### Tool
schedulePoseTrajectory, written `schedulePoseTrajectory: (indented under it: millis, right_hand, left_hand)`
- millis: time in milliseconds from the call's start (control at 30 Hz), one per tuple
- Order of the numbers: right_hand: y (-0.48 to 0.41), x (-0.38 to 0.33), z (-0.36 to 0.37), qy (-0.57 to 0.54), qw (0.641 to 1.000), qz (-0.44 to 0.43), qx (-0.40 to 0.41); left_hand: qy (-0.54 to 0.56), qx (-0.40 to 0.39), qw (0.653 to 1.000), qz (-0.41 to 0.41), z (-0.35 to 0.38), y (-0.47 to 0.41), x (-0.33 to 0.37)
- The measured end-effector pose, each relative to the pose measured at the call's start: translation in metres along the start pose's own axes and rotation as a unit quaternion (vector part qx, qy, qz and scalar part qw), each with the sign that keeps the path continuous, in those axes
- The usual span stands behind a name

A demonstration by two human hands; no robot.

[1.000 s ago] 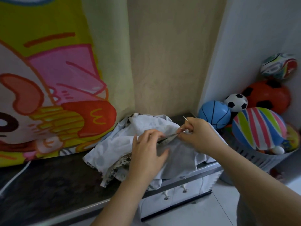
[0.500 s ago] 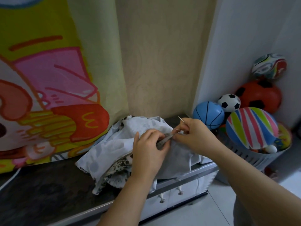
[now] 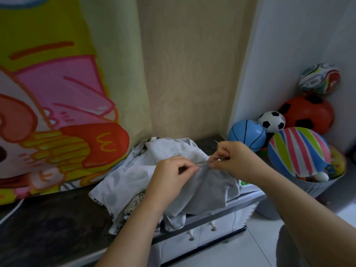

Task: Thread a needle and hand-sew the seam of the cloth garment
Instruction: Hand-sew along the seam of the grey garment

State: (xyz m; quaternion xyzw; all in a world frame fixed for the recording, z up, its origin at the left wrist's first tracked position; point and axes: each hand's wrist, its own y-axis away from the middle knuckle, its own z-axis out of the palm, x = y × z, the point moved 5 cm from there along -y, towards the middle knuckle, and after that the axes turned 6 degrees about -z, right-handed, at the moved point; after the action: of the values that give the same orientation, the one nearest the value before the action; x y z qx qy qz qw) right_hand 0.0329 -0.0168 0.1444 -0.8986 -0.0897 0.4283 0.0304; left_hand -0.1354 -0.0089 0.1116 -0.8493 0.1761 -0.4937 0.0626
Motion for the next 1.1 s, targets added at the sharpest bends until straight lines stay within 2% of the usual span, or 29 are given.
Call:
schedulePoseTrajectory:
  millis: [200,300,467,633,767,1100]
  right_hand:
    - [0.002,0.005,-0.001,-0.04,0.999,0.014,-0.014]
    - [0.004,0.007,-0.002,-0.051,0.998,0.023,-0.026]
    - [0.004,0.017,0.001,-0.099,0.993,0.05,-0.05]
    - [0.001,0.035,-0.002,-0.1,0.991,0.075,-0.041]
    - [0.004,0.05,-0.003,-0.127,0.988,0.083,-0.042]
    - [0.003,0.079,0.002,-0.048,0.994,0.087,-0.056]
  left_hand:
    - [0.047,0.01,0.997,-0.065,-0.003,-0.001,-0.008]
    - [0.056,-0.028,0.994,-0.087,0.003,-0.003,-0.01]
    - [0.011,-0.077,0.993,-0.094,0.016,-0.004,-0.009]
    - [0.048,-0.067,0.991,-0.103,0.035,-0.003,-0.012]
    - [0.084,-0.101,0.985,-0.111,0.046,-0.006,-0.015]
    - [0.105,-0.135,0.98,-0.099,0.058,-0.016,-0.027]
